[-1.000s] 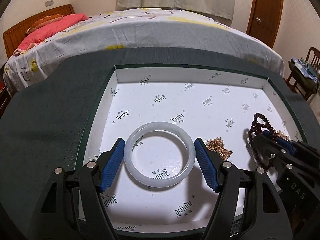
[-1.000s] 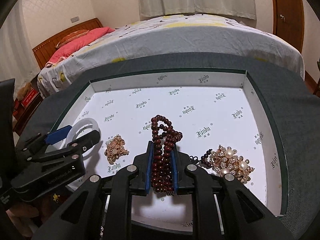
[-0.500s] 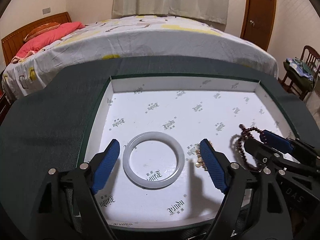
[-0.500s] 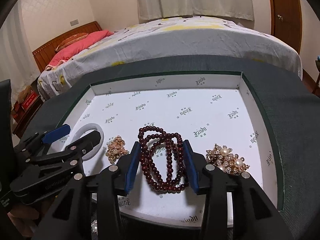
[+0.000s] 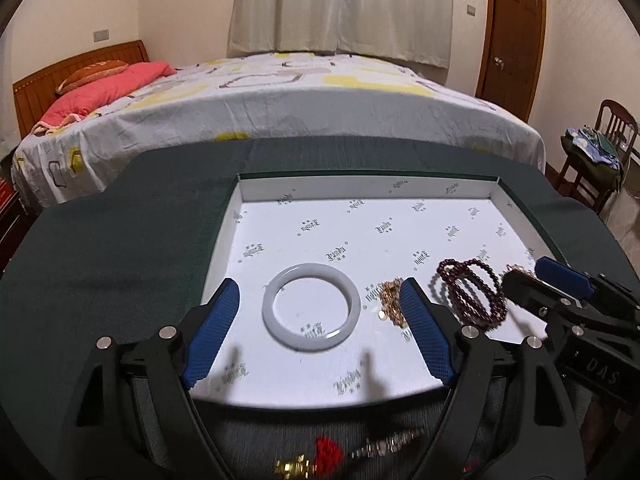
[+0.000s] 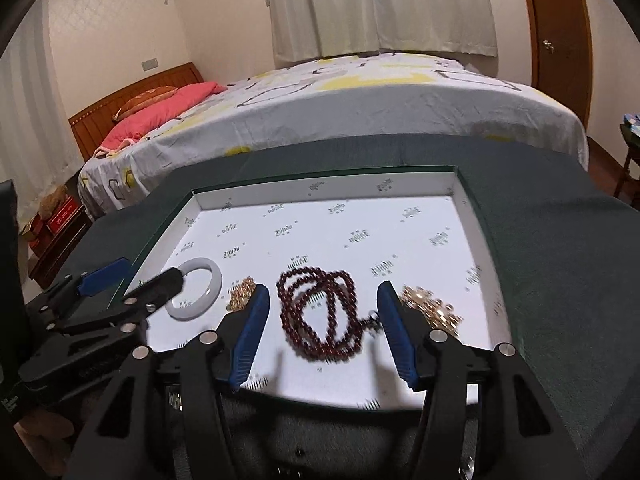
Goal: Organize jewelry
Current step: 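Carry bangle and bead necklace into the box and open both tools, then move both tools back toward the remaining jewelry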
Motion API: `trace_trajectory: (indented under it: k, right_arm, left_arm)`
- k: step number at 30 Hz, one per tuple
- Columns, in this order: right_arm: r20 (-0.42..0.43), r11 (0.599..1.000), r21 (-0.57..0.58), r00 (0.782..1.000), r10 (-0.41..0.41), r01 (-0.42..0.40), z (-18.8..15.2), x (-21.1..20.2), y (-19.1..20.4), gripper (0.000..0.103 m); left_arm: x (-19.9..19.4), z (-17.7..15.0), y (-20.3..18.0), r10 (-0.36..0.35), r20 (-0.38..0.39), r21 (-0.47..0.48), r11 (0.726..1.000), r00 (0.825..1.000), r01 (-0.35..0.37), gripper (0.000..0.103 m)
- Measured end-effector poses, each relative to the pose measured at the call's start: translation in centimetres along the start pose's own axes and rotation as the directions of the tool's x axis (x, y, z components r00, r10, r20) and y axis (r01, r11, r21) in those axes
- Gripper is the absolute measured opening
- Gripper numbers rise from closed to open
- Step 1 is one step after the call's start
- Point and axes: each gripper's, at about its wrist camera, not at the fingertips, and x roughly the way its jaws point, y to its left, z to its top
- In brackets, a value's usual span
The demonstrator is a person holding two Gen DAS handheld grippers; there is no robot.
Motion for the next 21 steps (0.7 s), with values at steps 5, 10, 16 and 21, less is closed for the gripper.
trace_trajectory:
  k: [5, 10, 16, 21]
  right_arm:
    - [0.017, 1.000, -0.009, 1.000, -0.026, 0.026, -1.5, -2.2, -0.2, 0.055]
    - [0.029, 0.998, -0.031, 0.998, -0.060, 0.061, -3.2, -4.4, -0.6, 0.055]
    - [0.011, 0.996, -0.028, 0.996, -0.089, 0.089, -5.4, -6.2, -2.0, 0.055]
    - [-0.004, 0.994, 0.002, 0.994, -0.106, 0.106, -6.8, -7.2, -3.7, 0.055]
  left_arm:
    - [-2.2, -1.2, -0.3, 0.001, 0.008, -0.001, 1.000, 1.000, 0.000, 0.080]
    - [-4.4, -2.9, -0.9, -0.002, 0.014, -0.010, 1.000, 1.000, 0.002, 0.080]
    - [-6.2, -5.1, -1.9, -0.018, -0.002, -0.028, 0.999, 1.000, 0.018, 0.080]
    - [-7.3, -6.9, -3.6, -0.024, -0.021, -0.022, 0.999, 0.999, 0.024, 0.080]
